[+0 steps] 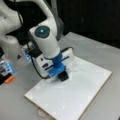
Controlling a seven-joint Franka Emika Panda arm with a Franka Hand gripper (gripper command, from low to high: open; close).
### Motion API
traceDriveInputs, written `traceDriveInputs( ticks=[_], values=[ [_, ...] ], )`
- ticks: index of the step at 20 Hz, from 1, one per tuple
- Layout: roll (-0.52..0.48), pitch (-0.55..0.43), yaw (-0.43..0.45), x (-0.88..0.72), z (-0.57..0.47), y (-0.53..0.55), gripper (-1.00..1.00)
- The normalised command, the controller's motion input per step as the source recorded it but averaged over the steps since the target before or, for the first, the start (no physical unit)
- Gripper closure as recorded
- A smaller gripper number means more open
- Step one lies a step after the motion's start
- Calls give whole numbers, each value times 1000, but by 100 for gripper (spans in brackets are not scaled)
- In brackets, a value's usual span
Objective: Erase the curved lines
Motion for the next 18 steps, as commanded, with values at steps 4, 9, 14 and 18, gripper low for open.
traceDriveInputs(
  ticks=[4, 9, 14, 18],
  values=[
    [59, -271, -176, -152, -396, 459, 100],
    [85, -196, -200, -88, -441, 381, 100],
    [109, -140, -217, 37, -525, 343, 100],
    [114, -129, -219, 184, -629, 322, 100]
  ],
)
